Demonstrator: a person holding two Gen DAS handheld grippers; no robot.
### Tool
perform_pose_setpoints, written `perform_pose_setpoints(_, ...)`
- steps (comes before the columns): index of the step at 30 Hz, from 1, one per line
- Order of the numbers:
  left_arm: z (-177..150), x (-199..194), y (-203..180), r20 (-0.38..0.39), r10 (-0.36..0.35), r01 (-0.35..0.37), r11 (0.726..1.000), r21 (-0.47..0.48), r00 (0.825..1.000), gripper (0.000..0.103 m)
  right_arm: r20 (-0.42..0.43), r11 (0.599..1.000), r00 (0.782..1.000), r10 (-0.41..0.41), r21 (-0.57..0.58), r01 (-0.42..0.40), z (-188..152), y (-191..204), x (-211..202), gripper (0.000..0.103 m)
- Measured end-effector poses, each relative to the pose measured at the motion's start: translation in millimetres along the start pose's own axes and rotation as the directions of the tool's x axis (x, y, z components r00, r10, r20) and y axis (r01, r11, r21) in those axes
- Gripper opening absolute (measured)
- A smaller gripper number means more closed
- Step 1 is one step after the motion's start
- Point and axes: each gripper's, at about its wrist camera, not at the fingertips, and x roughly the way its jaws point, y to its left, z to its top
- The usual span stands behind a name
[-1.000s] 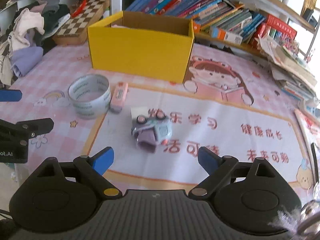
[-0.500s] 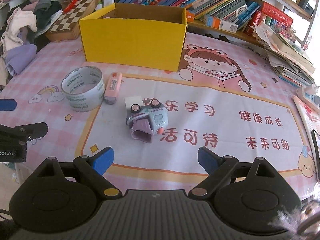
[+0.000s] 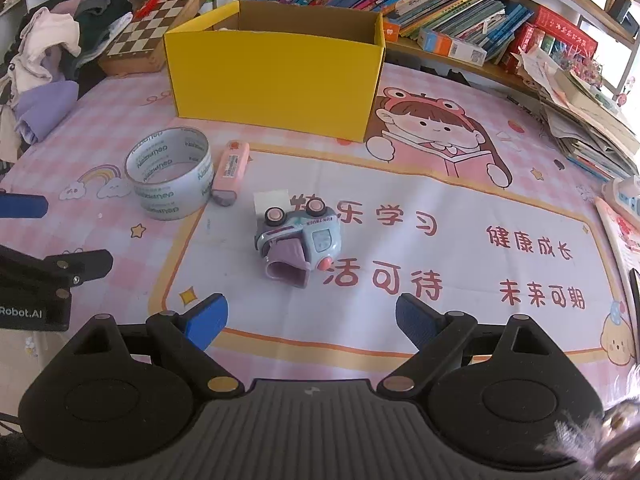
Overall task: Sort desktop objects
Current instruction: 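Grasp the grey toy truck with the right tool while the left tool approaches the tape roll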
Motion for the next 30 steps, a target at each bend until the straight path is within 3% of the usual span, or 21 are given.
perform_pose_setpoints(9, 4, 4, 9, 0.015, -0.010, 0.011, 1.000, -0.021, 1.000, 0.094, 0.032, 1.000, 0.999, 0.015, -0.002, -0.015, 4, -5, -1, 0.087)
perform_pose_setpoints(12, 3, 6, 7, 0.013, -0.026, 0.026, 0.999, -0.026, 1.000, 0.094, 0.038, 1.000, 0.999, 0.021, 0.012, -0.022, 5, -8, 1, 0.078)
perform_pose_setpoints(18, 8, 10, 0, 0.023, -0.022, 0.022, 1.000, 0.002, 1.000, 0.094, 0.013, 0.999, 0.999, 0.034, 0.000, -0.034, 10, -10, 12, 0.077)
perform_pose_setpoints(30, 20, 22, 9, 0.018, 0.007, -0.005, 0.998, -0.060, 1.000, 0.094, -0.031, 0.994, 0.997, 0.067, -0.081, -0.070, 31, -6, 39, 0.077)
